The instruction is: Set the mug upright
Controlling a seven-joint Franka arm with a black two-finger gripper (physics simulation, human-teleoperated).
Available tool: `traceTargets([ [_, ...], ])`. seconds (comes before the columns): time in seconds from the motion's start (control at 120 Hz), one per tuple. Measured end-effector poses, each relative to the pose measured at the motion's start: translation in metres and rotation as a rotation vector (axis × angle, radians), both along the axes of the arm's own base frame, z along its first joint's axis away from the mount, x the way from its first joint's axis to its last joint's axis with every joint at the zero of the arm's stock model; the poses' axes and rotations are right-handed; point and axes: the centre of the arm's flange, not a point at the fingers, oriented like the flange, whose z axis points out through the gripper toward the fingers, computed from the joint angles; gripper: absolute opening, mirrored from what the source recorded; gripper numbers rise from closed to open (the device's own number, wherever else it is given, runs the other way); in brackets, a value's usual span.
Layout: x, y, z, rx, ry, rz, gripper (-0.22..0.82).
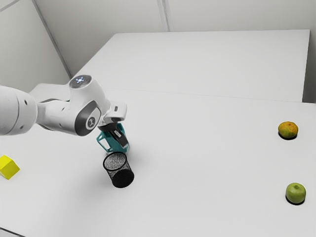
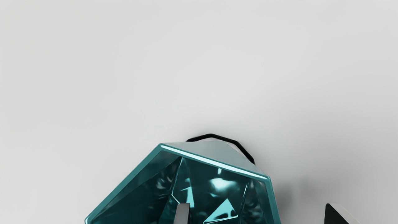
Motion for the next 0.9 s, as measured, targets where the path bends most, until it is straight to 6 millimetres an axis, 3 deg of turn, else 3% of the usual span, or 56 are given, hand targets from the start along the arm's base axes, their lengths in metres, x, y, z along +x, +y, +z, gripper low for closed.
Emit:
traceTargets([
  [0.267, -0.002, -0.001, 0.025, -0.015, -0.038, 0.000, 0.57],
  [0.475, -0.003, -0.013, 0.072, -0.040, -0.096, -0.017, 0.59],
  [0.542, 0.012, -0.021, 0.103, -0.047, -0.127, -0.024, 0.59],
  [0.733, 0.081, -0.036, 0.206, -0.058, -0.105, 0.021, 0.60],
  [0.808, 0.094, -0.032, 0.228, -0.057, -0.038, 0.063, 0.60],
  [0.9, 0.093, -0.028, 0.230, -0.060, 0.058, 0.107, 0.60],
])
